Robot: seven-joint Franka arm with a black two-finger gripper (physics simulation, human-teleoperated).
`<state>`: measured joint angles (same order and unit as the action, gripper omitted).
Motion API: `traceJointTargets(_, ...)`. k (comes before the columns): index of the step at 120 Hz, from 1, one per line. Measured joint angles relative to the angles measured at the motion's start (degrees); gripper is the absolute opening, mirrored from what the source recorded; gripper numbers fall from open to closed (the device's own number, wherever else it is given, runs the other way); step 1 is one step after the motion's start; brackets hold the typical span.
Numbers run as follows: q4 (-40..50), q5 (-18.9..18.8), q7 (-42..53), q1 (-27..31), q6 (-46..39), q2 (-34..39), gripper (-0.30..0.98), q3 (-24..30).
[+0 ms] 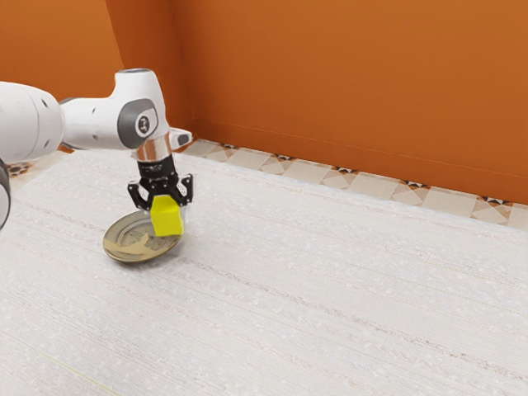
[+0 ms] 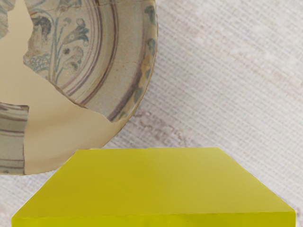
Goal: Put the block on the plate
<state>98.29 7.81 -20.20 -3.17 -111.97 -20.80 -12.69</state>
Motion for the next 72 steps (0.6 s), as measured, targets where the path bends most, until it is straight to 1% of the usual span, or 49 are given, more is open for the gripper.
traceJointTargets(42,-2.19,-4.40,7.43,5.54,0.35,-1.23,0.40,-1.93)
traceJointTargets(57,-3.79,-4.58,9.35,7.89,-1.75,-4.92,0.40,-1.77)
traceJointTargets(72,-6.18,-4.02,10.90,8.52,-4.01,-9.41,0.40,-1.51)
